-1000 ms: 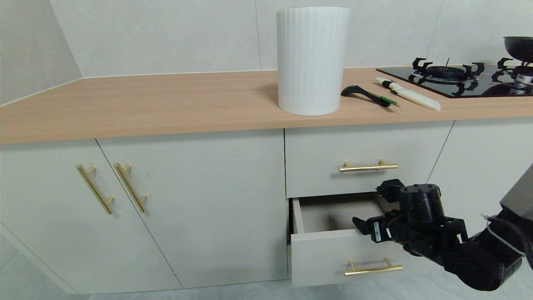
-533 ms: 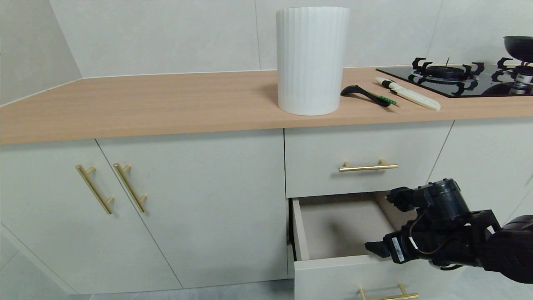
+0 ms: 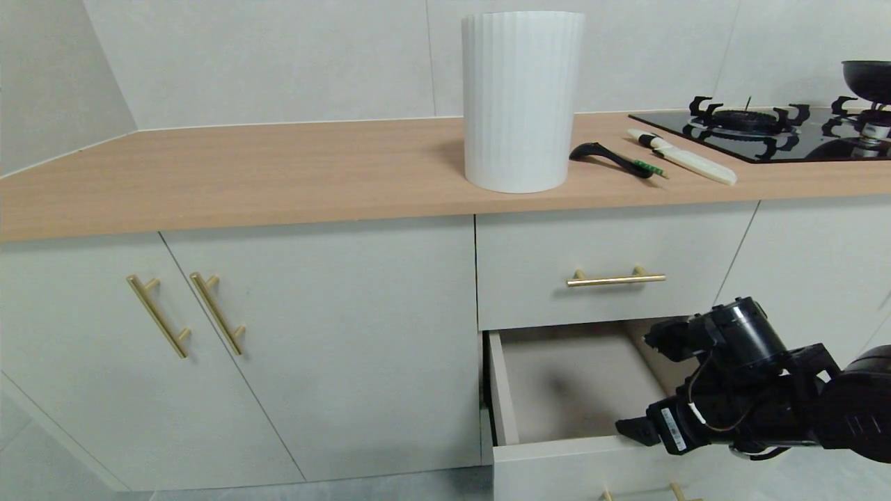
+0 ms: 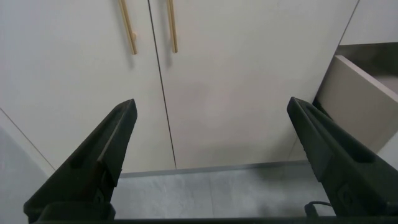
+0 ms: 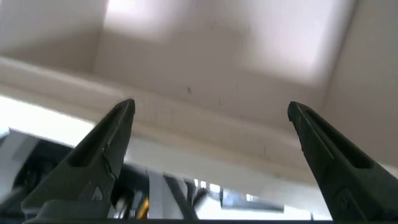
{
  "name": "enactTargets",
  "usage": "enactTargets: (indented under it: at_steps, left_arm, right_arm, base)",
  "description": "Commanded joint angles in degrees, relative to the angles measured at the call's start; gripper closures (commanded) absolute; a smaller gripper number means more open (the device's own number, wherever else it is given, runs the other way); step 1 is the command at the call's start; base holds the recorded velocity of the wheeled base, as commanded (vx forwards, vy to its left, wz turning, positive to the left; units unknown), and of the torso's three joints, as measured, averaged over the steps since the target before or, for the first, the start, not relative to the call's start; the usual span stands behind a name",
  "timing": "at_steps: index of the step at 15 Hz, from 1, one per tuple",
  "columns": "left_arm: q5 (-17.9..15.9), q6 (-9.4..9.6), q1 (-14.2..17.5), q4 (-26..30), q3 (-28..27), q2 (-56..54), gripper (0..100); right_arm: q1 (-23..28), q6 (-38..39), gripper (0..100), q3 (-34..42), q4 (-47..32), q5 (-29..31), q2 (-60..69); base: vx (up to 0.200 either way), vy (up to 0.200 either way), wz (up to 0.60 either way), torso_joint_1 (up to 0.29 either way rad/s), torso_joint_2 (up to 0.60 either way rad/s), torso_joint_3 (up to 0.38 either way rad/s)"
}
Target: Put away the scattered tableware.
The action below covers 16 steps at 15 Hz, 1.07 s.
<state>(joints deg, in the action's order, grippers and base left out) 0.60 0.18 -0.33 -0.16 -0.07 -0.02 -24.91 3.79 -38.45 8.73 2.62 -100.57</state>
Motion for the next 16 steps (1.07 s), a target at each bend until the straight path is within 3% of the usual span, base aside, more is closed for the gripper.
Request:
enactTargets:
  at_steps: [1, 11, 16]
  left_arm:
    - [0.0, -0.01, 0.0, 0.0, 0.0, 0.0, 0]
    - [0.0, -0.01, 0.0, 0.0, 0.0, 0.0, 0]
    - [0.0, -0.01, 0.0, 0.0, 0.0, 0.0, 0]
  right_arm:
    - [-0.1, -1.1, 0, -0.8, -2.8, 0.0, 0.3]
    - [-0.1, -9.7, 0, -2.9, -21.8, -0.1, 2.0]
    - [-0.4, -9.8, 0, -2.9, -22.1, 0.1, 1.9]
  base:
    - [0.0, 0.0, 0.0, 0.0, 0.0, 0.0]
    - [0.0, 0.0, 0.0, 0.0, 0.0, 0.0]
    - [0.0, 0.0, 0.0, 0.0, 0.0, 0.0]
